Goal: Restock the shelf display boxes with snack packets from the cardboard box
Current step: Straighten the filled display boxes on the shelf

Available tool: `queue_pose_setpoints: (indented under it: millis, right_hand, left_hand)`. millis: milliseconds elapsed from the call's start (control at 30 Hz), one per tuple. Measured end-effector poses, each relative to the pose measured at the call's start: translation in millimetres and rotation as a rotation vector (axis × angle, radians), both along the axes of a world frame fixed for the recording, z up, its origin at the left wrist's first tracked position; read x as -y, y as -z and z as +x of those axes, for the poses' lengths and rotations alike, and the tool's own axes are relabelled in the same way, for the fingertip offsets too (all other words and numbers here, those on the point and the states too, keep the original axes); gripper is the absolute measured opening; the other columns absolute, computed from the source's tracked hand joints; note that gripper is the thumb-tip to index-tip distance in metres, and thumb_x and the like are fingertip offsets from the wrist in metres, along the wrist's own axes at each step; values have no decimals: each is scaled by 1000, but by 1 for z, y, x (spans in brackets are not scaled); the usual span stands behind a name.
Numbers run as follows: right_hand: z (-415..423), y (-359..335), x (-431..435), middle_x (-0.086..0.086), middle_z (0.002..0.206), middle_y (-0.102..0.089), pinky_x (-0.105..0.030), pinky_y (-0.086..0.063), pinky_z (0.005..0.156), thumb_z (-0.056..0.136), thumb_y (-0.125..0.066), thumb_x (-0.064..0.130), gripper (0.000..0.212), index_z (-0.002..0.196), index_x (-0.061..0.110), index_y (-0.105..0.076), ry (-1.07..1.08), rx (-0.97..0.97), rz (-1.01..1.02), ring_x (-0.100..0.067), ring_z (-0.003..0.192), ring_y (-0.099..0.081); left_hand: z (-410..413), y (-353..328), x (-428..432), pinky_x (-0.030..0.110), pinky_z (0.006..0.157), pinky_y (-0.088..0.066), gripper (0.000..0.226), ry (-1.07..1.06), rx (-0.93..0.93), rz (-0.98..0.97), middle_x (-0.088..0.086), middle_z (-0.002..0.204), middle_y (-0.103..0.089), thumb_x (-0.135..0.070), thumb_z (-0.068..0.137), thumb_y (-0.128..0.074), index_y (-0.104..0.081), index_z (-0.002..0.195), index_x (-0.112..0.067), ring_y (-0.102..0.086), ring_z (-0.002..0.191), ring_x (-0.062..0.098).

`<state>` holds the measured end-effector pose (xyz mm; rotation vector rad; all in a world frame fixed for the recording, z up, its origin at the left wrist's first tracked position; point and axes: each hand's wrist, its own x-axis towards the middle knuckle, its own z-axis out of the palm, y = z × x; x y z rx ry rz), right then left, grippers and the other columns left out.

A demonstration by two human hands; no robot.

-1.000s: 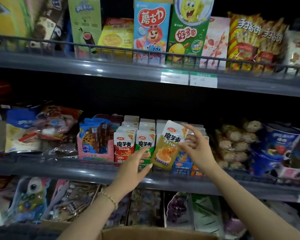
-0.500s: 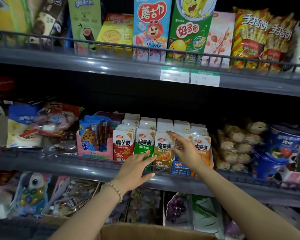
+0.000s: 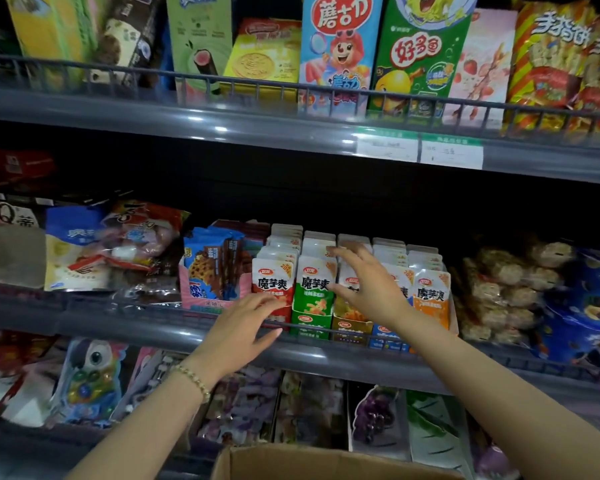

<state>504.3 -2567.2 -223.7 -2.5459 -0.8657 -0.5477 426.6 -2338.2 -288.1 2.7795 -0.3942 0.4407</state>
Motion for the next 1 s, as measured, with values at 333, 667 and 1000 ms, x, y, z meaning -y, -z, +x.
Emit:
queue_pose_setpoints:
  millis: [333,667,1000]
  right_hand:
    - [48,-22,-93,-2,157,-22,-33,-24,115,78,-66,56,94,151,22,-17,-32,-315,-256,-21,143,-23]
    - [95,-32,-117,2,160,-5,-40,-19,116,57,-59,84,121,151,24,-13,118,-555,-629,-22,146,-9]
    - [99,-32,-120,1,157,-19,-38,-28,113,53,-68,79,121,148,24,-17,104,-577,-572,-21,142,-23]
  left_hand:
    - [24,10,-27,25,114,-11,55,66,-71,64,-12,148,-30,-48,94,-47,-30,143,-32,-22,138,5]
    - [48,10,-36,28,111,-29,45,145,-80,32,-18,132,-42,-56,91,-44,-41,130,-33,-36,124,0]
    - [47,10,-34,25,104,-31,45,156,-43,44,-15,125,-41,-56,91,-44,-42,126,-29,-39,117,2]
